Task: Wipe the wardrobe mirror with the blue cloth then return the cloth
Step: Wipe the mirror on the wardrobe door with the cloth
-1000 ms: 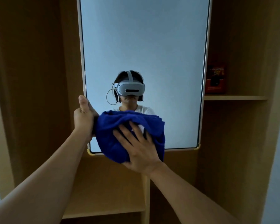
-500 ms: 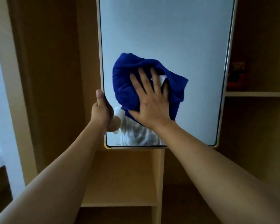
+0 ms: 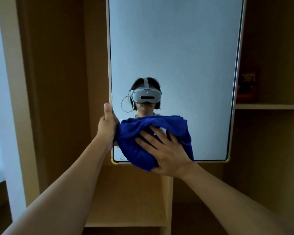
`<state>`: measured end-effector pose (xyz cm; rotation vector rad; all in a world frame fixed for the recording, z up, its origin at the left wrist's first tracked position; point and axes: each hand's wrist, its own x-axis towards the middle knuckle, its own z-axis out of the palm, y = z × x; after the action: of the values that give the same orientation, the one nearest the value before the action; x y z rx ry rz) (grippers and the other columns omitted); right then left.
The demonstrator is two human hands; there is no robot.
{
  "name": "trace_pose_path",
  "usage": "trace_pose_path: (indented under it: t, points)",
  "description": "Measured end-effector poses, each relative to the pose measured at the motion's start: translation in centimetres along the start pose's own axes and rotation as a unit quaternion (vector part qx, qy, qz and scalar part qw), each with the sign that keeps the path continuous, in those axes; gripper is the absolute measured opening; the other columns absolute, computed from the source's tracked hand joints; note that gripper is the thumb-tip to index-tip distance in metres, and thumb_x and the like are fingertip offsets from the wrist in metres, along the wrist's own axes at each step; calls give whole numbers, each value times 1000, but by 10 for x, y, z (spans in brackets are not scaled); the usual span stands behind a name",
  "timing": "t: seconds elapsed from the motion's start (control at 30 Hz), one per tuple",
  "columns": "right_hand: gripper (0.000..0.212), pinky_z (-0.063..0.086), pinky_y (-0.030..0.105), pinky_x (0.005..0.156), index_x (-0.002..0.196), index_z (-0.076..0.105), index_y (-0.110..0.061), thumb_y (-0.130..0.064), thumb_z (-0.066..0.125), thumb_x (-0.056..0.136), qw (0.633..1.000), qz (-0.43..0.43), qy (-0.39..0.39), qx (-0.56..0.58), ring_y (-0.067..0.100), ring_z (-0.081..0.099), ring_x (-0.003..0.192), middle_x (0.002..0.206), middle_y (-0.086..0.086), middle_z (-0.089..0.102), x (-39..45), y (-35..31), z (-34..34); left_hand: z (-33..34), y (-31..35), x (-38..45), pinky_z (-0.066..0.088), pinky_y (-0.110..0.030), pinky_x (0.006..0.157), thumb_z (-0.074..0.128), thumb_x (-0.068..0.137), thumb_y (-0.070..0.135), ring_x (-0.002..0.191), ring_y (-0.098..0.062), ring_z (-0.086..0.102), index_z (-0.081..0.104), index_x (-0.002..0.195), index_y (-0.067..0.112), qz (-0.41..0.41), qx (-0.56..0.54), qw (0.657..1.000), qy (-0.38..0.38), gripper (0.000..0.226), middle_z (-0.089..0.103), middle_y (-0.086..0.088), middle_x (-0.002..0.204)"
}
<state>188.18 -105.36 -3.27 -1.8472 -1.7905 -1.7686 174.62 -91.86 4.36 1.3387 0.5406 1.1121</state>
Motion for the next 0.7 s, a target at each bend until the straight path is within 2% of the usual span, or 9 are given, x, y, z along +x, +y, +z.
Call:
trace_pose_path:
  t: [0.1, 0.17, 0.27, 0.37, 0.4, 0.5, 0.63, 0.7]
  points:
    - [90, 8, 50, 113, 148, 23, -23, -66, 52, 75, 999, 40, 20, -4, 30, 15, 143, 155, 3, 19, -6, 13, -3, 4, -2, 2, 43, -40, 90, 22, 93, 64, 86, -20, 53, 50, 114, 9, 16, 17, 999, 29, 65, 55, -3, 89]
    - [90, 12, 50, 111, 147, 25, -22, -66, 53, 74, 994, 98, 42, 1, 31, 17, 142, 154, 3, 20, -7, 23, -7, 5, -3, 4, 40, -40, 91, 21, 93, 62, 92, -22, 50, 48, 122, 9, 28, 31, 998, 52, 66, 52, -5, 93]
    - [86, 17, 51, 106, 145, 28, -21, -67, 46, 75, 981, 181, 69, -3, 32, 20, 140, 153, 3, 23, -7, 43, -14, 6, -3, 3, 43, -37, 85, 21, 93, 62, 88, -25, 54, 48, 96, 9, 44, 31, 997, 59, 59, 54, -7, 86]
    - [86, 22, 53, 104, 145, 30, -20, -68, 46, 75, 965, 249, 79, -6, 32, 22, 140, 153, 6, 29, -10, 67, -19, 7, -1, -1, 43, -30, 67, 22, 96, 58, 65, -16, 50, 43, 70, 15, 48, 30, 996, 63, 54, 50, -4, 71]
    - [86, 23, 55, 104, 145, 31, -20, -68, 46, 76, 959, 273, 81, -4, 31, 21, 141, 153, 6, 30, -12, 74, -21, 7, -1, -1, 41, -29, 64, 21, 96, 58, 64, -16, 48, 42, 69, 16, 49, 29, 996, 63, 54, 48, -3, 70]
    - [84, 24, 60, 105, 146, 29, -19, -65, 43, 78, 935, 342, 90, 4, 32, 18, 142, 154, 7, 28, -17, 93, -27, 8, 0, 0, 39, -30, 77, 21, 94, 61, 78, -19, 49, 45, 82, 11, 41, 26, 997, 67, 57, 53, -4, 79]
    - [81, 18, 64, 107, 146, 28, -19, -61, 43, 78, 905, 409, 109, 28, 34, 16, 143, 156, 7, 24, -25, 105, -32, 10, 2, -3, 33, -25, 55, 21, 96, 59, 54, -12, 45, 39, 65, 17, 48, 20, 996, 73, 55, 52, 0, 53]
    - [82, 21, 63, 106, 147, 29, -19, -61, 45, 78, 903, 412, 114, 31, 34, 15, 143, 156, 7, 22, -29, 107, -32, 11, 1, -5, 36, -29, 60, 21, 96, 58, 51, -10, 48, 40, 65, 17, 54, 27, 995, 78, 55, 52, 0, 54]
